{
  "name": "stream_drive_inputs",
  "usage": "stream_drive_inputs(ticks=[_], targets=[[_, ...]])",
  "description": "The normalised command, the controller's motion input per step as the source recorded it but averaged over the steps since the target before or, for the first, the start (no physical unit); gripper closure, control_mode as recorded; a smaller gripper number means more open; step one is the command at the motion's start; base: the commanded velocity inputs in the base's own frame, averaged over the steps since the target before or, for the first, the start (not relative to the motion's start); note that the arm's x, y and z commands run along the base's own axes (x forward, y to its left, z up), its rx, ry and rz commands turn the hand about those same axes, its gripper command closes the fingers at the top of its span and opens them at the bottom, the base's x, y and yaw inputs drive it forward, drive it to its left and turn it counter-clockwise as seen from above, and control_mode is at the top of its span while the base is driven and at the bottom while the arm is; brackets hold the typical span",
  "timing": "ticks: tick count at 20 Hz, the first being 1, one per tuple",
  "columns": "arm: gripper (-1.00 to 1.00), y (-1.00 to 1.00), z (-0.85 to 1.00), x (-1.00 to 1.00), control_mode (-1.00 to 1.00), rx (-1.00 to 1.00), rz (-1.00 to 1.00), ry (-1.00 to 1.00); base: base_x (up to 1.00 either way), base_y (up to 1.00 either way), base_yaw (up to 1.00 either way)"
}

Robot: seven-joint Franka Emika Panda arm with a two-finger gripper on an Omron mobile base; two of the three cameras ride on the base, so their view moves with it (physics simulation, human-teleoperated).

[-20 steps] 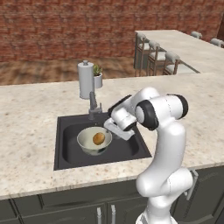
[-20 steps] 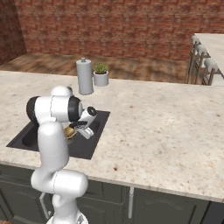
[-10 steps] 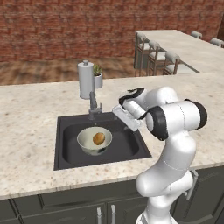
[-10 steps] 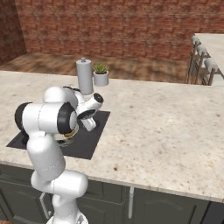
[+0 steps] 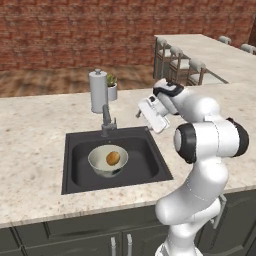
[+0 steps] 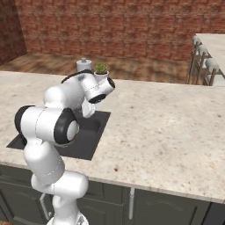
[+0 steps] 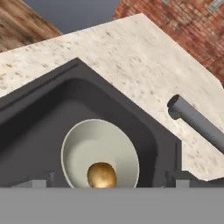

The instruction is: Pick the potato from the cabinet and place it in the bowl. Then pick the bowl and place it in the sink. Then turn on the sink facuet.

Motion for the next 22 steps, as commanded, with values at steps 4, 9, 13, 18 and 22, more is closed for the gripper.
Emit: stream_drive_inputs(ticks=[4, 9, 13, 18, 22], targets=[[-1.00, 0.12, -0.18, 0.01, -1.00, 0.30, -0.36, 0.15, 0.00, 0.00, 0.00], [-1.00, 0.36, -0.58, 0.23, -1.00, 0.30, -0.28, 0.05, 0.00, 0.00, 0.00], [-1.00, 0.14, -0.07, 0.43, -1.00, 0.31, -0.12, 0.05, 0.00, 0.00, 0.00], [-1.00, 0.02, 0.04, 0.50, -1.00, 0.16, 0.00, 0.18, 0.00, 0.00, 0.00], [-1.00, 0.05, 0.00, 0.54, -1.00, 0.09, 0.00, 0.06, 0.00, 0.00, 0.00]])
